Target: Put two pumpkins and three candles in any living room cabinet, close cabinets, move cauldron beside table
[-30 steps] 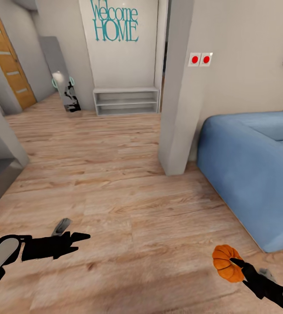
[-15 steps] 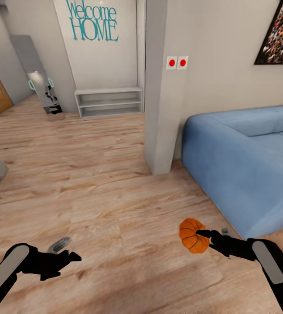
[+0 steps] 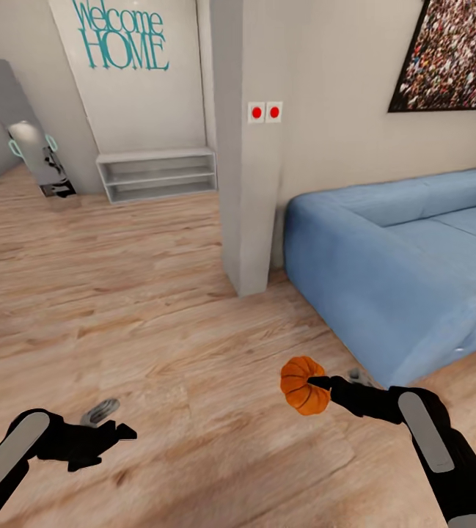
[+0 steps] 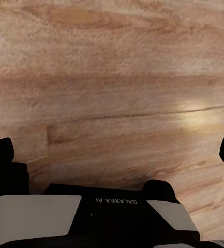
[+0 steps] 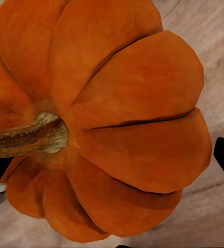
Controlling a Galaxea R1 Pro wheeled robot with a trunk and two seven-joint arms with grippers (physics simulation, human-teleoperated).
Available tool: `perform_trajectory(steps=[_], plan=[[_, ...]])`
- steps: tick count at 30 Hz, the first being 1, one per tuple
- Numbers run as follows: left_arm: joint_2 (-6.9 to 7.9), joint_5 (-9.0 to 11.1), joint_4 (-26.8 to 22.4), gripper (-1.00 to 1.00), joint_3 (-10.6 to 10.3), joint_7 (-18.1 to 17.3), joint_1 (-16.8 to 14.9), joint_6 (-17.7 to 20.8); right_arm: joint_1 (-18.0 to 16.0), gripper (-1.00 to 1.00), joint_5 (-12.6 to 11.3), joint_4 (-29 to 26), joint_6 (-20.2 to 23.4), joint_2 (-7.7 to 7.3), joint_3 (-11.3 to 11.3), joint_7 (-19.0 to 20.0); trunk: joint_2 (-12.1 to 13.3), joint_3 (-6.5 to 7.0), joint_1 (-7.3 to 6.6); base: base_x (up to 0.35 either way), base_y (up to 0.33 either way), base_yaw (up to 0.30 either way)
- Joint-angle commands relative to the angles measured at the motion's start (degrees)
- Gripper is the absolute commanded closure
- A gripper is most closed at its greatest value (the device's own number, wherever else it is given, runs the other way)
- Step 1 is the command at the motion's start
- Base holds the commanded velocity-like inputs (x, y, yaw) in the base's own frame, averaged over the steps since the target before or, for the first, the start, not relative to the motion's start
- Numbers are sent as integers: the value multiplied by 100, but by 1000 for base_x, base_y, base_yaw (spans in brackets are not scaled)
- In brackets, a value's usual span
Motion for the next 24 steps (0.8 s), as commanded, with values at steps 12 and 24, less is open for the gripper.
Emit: perform_trajectory(steps=[12,24], plan=[[11,60,-10,-100,-3,49,-3,1,-3,100,45,69,27,5,-6,46,481,180,-265,0,0,-231],[26,85,-27,-100,159,13,-3,24,-1,100,29,140,27,5,-6,46,962,373,-528,-50,0,-252]])
